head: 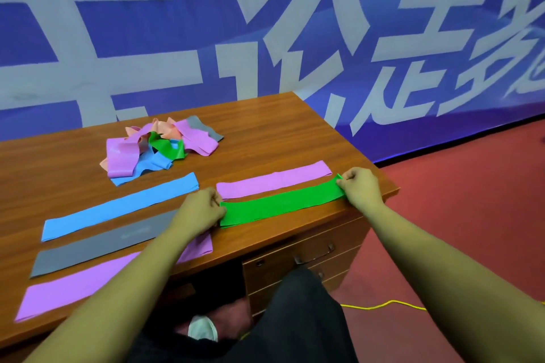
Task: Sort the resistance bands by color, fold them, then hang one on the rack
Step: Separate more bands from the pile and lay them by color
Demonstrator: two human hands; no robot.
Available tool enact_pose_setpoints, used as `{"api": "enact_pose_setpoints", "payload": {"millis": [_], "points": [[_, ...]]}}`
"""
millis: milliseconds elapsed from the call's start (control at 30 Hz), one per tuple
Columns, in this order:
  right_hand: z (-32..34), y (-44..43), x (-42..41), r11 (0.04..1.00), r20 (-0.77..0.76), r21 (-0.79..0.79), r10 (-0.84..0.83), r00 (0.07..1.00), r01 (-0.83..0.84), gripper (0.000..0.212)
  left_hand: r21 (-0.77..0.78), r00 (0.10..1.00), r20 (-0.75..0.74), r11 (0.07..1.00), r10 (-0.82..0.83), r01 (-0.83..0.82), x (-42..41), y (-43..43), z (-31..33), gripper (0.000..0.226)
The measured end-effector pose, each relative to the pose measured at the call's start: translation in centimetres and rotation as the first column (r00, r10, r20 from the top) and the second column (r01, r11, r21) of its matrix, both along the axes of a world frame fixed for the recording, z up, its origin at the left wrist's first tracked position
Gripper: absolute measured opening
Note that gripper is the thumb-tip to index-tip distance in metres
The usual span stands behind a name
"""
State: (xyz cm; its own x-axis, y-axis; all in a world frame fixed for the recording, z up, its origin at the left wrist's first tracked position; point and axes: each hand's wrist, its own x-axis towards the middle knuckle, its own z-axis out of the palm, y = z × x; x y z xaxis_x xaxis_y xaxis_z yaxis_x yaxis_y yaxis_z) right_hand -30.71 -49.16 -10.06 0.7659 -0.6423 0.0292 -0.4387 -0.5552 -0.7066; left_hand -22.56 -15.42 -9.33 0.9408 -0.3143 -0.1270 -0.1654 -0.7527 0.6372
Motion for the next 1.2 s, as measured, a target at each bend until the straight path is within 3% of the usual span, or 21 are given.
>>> {"api": "enact_pose_setpoints", "payload": {"millis": [267, 367, 500, 633, 800, 1000, 1200], "points": [[-1.7, 0.3, -0.1, 0.993, 0.007, -0.119, 0.013, 1.0, -0.012, 0.011, 0.1, 0.99, 0.124, 0.993, -0.072, 0.059, 0.0, -0.6, -0.8, 0.017], [-2.0, 0.4, -0.1, 0.984, 0.02, -0.178, 0.003, 1.0, 0.001, 0.006, 0.229, 0.972, 0.168, 0.966, -0.163, 0.122, -0.3, -0.7, -1.0, 0.015], [-1.9, 1.0, -0.3, 0.958, 0.007, -0.287, 0.0, 1.0, 0.002, 0.019, 0.387, 0.946, 0.227, 0.913, -0.232, 0.131, -0.4, -0.4, -1.5, 0.005], [-1.3, 1.6, -0.2, 0.902, -0.001, -0.432, -0.016, 1.0, 0.014, 0.022, 0.34, 0.94, 0.235, 0.927, -0.249, 0.16, 0.1, 0.2, -0.8, 0.003], [1.3, 4.6, 3.0, 0.907, -0.04, -0.345, 0.243, 0.969, -0.242, 0.038, 0.133, 0.915, 0.358, 0.98, -0.186, 0.147, 2.4, 1.5, 1.3, 0.011], [3.4, 11.3, 9.6, 0.854, -0.045, -0.296, 0.435, 0.899, -0.428, 0.038, 0.132, 0.912, 0.406, 0.991, -0.052, -0.003, 8.7, 5.1, 1.8, 0.029], [3.8, 16.2, 16.4, 0.84, -0.08, -0.224, 0.49, 0.868, -0.495, 0.035, 0.22, 0.891, 0.453, 0.972, -0.03, -0.078, 13.8, 5.9, 1.3, 0.027]]}}
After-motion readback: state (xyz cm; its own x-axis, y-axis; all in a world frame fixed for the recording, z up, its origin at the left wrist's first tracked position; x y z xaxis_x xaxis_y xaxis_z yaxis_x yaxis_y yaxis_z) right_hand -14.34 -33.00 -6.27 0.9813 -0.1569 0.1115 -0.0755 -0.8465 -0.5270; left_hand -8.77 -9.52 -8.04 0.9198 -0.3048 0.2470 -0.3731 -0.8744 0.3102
